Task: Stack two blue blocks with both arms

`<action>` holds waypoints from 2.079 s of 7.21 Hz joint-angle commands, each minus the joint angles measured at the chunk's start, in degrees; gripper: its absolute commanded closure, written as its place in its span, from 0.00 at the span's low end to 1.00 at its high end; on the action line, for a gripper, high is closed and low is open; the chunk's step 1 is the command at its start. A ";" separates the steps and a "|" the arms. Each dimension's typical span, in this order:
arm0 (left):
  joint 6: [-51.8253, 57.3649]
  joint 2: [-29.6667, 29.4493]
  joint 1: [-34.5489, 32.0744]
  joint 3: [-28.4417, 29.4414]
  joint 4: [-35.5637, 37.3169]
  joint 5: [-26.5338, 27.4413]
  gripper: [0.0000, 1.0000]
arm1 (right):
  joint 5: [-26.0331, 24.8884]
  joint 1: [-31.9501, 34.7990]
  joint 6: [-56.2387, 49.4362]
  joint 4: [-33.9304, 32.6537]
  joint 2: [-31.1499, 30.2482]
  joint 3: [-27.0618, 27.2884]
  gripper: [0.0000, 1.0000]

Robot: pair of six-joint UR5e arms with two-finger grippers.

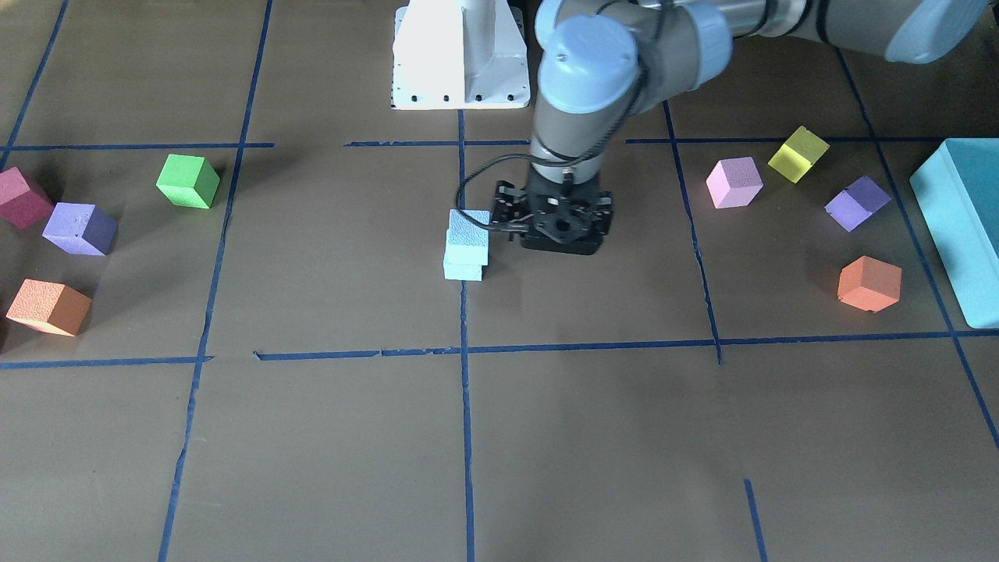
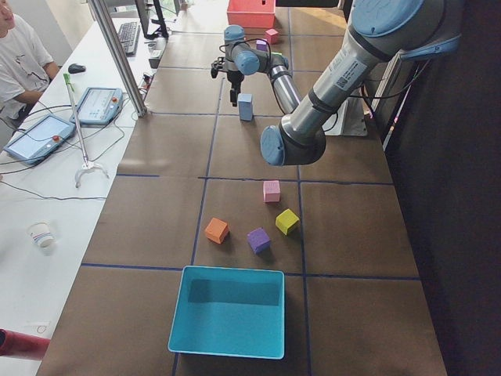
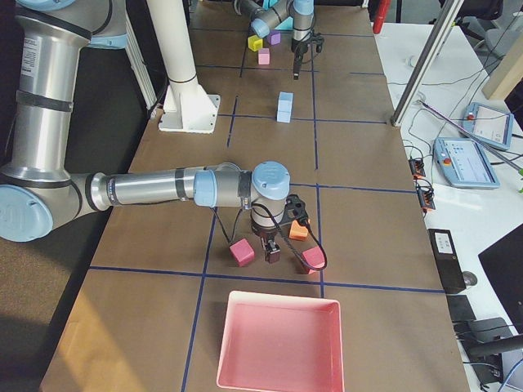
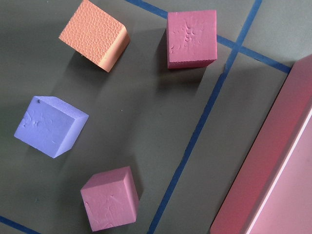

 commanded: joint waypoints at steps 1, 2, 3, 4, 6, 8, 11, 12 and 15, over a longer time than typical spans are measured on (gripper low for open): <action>26.00 16.96 -16.29 -5.14 -0.04 -10.06 0.01 | 2.51 0.00 2.24 -0.06 -0.12 -2.44 0.01; 37.52 24.69 -25.60 -5.15 -0.04 -14.39 0.01 | 3.22 0.09 6.96 0.03 -0.47 -2.98 0.01; 48.60 31.73 -33.96 -4.45 -0.04 -16.43 0.01 | 3.14 0.00 7.27 0.03 -0.39 -2.98 0.00; 57.42 37.02 -39.96 -3.75 -0.04 -16.54 0.01 | 3.14 0.09 7.28 0.03 -0.48 -2.72 0.00; 60.23 49.07 -46.52 -1.57 -1.96 -15.58 0.00 | 3.14 0.00 7.28 0.12 -0.39 -2.45 0.00; 59.88 50.60 -48.88 -2.32 -5.05 -14.97 0.00 | 3.14 0.09 7.28 0.12 -0.39 -2.28 0.00; 60.14 50.78 -49.07 -1.89 -5.22 -12.50 0.00 | 3.23 0.00 7.28 0.12 -0.21 -2.10 0.00; 60.23 50.78 -48.99 -1.64 -5.31 -12.50 0.00 | 3.23 0.00 7.28 0.12 -0.04 -2.10 0.00; 60.23 50.87 -48.90 -1.54 -4.96 -12.59 0.00 | 3.23 0.00 7.19 0.12 0.05 -2.10 0.00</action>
